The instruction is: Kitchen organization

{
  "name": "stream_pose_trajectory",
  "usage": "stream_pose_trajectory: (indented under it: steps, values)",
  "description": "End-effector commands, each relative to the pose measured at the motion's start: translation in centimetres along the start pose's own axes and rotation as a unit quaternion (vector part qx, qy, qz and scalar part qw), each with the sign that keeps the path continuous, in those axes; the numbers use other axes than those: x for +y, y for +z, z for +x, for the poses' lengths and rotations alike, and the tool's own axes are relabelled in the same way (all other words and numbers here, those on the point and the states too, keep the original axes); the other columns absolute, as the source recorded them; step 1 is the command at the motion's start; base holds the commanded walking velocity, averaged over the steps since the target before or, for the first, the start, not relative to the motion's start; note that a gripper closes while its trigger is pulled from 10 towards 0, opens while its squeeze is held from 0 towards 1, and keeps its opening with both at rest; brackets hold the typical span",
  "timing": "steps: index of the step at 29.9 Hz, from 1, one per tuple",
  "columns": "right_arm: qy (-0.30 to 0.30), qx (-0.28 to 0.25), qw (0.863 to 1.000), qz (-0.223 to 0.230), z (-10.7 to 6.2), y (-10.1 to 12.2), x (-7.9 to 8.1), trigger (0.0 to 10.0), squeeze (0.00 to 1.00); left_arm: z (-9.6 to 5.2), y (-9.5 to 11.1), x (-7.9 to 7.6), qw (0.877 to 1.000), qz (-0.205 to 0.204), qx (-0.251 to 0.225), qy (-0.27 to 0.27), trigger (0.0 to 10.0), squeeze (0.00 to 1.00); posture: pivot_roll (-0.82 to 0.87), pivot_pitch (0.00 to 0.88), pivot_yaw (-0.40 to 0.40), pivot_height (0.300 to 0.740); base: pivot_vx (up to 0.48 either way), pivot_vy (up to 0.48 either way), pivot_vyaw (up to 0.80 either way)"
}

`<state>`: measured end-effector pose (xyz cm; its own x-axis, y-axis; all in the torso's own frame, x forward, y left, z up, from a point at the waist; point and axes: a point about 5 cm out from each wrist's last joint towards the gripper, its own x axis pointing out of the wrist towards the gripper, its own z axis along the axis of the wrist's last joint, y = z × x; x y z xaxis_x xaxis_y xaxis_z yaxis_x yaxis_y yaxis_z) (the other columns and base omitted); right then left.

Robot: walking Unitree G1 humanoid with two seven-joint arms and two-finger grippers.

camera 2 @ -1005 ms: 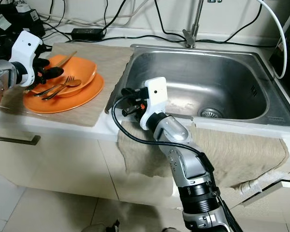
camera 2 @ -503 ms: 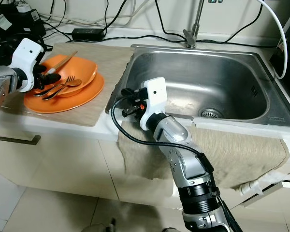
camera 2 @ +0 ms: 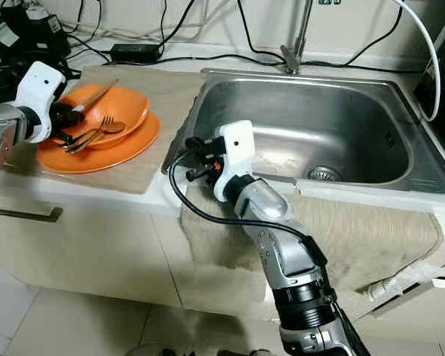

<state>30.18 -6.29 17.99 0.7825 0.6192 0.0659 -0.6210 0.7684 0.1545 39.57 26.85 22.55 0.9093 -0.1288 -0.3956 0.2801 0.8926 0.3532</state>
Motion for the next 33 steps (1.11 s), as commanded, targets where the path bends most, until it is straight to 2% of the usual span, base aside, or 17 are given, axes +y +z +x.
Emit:
stream_pose_trajectory:
  steps: [1,13,17,24,28,30,33]
  values:
    - [0.000,-0.006,1.000,-0.003,-0.1,0.1,0.2,10.0,0.00,-0.3,0.3,0.6,1.000,0.000,-0.007,0.010,0.0,0.00,0.03,0.005,0.054,0.740,0.000,0.000,0.00]
    - [0.000,-0.003,1.000,-0.002,-0.1,-0.1,0.2,10.0,0.00,-0.7,2.4,1.0,0.999,0.017,-0.049,0.013,0.0,0.00,0.03,0.008,0.053,0.740,0.000,0.000,0.00]
    - [-0.001,-0.002,1.000,-0.002,-0.1,-0.1,0.2,10.0,0.00,-1.1,4.2,1.2,0.996,0.026,-0.083,0.012,0.0,0.00,0.03,0.009,0.052,0.740,0.000,0.000,0.00]
    - [-0.004,-0.004,1.000,-0.002,0.0,-0.1,0.2,10.0,0.00,-1.6,5.5,1.6,0.994,0.035,-0.105,0.013,0.0,0.00,0.04,0.009,0.054,0.740,0.000,0.000,0.00]
    - [-0.008,-0.006,1.000,-0.001,0.0,-0.1,0.0,10.0,0.00,-1.6,5.6,1.6,0.993,0.029,-0.114,0.008,0.0,0.00,0.04,0.010,0.054,0.740,0.000,0.000,0.00]
    - [-0.041,-0.023,0.999,0.002,0.2,0.2,-0.7,10.0,0.00,-1.7,6.5,1.0,0.988,0.005,-0.150,-0.018,0.0,0.00,0.04,0.010,0.055,0.740,0.000,0.000,0.00]
    - [-0.066,-0.037,0.997,0.005,0.3,0.5,-1.2,10.0,0.00,-1.6,7.0,0.3,0.984,-0.012,-0.173,-0.041,0.0,0.00,0.04,0.010,0.054,0.740,0.000,0.000,0.00]
